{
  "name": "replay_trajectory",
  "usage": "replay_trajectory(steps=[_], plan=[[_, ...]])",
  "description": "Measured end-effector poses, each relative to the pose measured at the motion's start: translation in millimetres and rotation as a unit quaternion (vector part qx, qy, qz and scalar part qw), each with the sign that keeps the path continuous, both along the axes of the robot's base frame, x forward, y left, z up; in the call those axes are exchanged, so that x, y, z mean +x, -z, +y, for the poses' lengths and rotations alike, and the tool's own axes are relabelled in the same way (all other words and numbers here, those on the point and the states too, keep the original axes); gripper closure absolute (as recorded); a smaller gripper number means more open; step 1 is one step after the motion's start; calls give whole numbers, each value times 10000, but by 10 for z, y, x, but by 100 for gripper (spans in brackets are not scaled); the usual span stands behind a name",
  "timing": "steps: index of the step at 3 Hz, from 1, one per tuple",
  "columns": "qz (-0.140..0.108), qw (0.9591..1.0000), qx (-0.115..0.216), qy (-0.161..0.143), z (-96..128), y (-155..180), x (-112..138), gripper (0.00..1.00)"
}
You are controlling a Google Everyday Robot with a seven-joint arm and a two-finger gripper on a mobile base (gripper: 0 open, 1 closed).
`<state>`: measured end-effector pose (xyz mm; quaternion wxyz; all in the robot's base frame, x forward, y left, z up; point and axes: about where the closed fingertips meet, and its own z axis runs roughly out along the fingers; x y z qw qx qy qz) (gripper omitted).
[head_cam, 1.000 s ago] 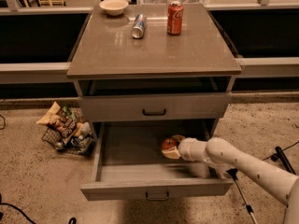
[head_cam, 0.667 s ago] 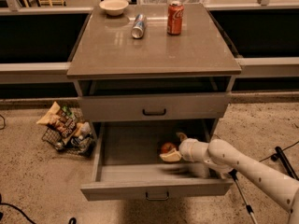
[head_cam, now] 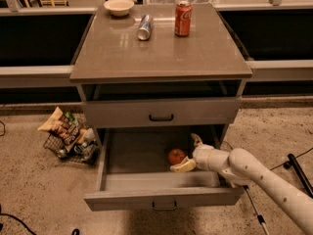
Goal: Place apple into middle drawer
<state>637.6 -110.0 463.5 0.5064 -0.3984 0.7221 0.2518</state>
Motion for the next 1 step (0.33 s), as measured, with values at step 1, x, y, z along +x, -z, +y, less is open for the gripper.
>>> replay_trajectory(steps=[1], plan=[[-420, 9981, 415, -183, -123, -453, -223, 0]])
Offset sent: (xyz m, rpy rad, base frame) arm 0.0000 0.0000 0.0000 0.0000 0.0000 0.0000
